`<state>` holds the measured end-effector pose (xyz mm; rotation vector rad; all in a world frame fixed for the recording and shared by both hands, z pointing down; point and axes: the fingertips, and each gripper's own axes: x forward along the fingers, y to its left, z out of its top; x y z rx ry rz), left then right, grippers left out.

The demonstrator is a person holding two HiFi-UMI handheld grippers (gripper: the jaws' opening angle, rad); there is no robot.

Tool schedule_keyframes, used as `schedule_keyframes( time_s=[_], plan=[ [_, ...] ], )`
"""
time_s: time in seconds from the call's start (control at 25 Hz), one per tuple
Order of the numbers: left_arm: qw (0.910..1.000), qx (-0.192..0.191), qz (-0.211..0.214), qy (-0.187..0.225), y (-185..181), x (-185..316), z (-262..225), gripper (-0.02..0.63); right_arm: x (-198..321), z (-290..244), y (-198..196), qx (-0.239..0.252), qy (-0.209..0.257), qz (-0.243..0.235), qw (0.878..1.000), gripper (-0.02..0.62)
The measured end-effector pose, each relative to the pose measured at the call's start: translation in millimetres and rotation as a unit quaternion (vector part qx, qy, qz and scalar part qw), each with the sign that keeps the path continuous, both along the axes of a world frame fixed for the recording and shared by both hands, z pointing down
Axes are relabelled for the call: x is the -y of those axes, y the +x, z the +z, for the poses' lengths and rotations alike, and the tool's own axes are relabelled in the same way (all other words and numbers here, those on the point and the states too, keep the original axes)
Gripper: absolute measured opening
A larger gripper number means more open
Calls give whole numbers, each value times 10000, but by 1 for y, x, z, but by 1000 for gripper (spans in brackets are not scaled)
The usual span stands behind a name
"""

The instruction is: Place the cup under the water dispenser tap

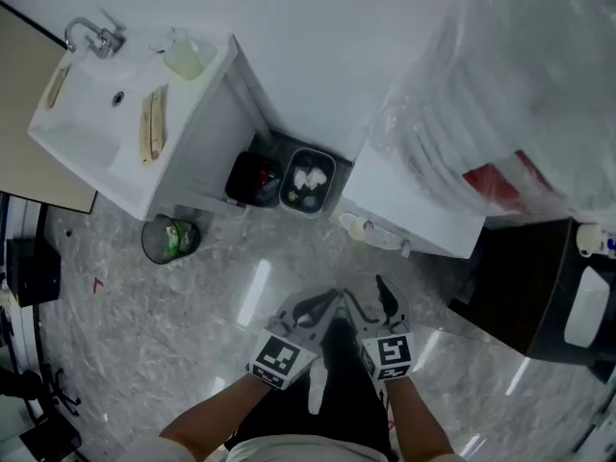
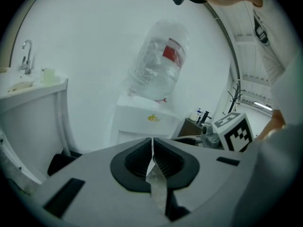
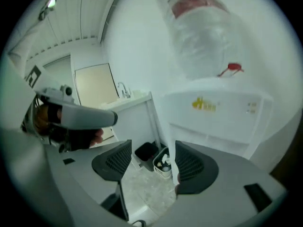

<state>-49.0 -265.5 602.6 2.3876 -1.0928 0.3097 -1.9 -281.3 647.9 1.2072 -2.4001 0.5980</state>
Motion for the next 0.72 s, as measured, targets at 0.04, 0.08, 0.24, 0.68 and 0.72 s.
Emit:
schedule_keyframes(
  time_s=[0.04,0.08,0.24,0.68,0.72],
  plan=[
    [10000,-28,26,26,1,-3,-19,17,-2,-26,1,99,81,59,9999,295],
    [10000,-42,46,50,2,-6,-38,17,-4,-52,2,180,161,122,9996,277],
    [9999,-68,43,118,6,-25,-106,17,-19,-140,11,277,404,264,9985,151],
    [9981,-378,185,450,14,-83,-222,17,-96,-270,13,340,896,457,9943,17],
    [9977,-385,191,520,13,-85,-229,17,-100,-275,12,334,929,463,9940,17]
  ],
)
